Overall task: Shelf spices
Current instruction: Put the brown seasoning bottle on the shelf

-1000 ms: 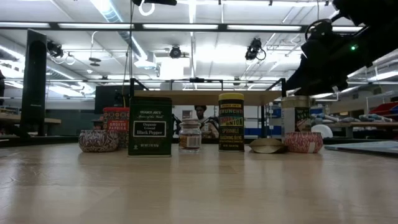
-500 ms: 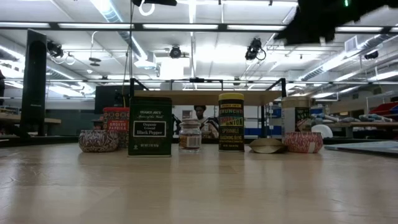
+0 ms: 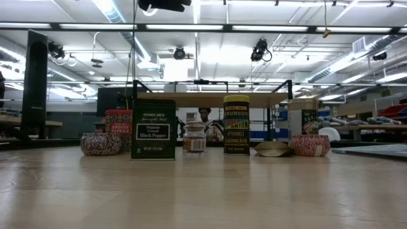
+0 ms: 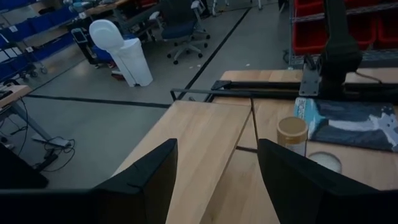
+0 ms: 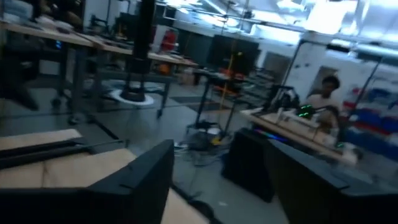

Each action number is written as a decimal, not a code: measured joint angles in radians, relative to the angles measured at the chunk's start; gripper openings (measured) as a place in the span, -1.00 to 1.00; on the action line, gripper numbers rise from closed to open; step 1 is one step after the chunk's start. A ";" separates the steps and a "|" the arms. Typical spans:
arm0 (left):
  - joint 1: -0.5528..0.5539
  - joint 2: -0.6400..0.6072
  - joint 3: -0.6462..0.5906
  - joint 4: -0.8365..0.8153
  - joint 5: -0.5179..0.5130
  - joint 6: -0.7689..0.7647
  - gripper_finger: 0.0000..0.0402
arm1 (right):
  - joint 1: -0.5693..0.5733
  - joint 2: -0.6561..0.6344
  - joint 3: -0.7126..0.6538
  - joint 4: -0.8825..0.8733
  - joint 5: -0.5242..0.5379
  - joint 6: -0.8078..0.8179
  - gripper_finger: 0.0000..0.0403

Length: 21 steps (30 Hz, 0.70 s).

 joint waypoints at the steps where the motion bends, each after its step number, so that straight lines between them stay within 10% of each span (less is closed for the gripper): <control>1: 0.000 0.005 0.000 0.000 0.000 0.000 0.13 | 0.000 0.000 0.009 0.003 0.000 -0.027 0.11; 10: 0.000 0.024 0.000 0.003 -0.002 0.002 0.13 | 0.000 0.000 0.025 0.041 -0.052 -0.231 -0.92; 21: 0.000 0.031 0.000 -0.007 -0.003 0.000 0.13 | 0.000 -0.005 0.025 0.065 -0.048 -0.271 -0.92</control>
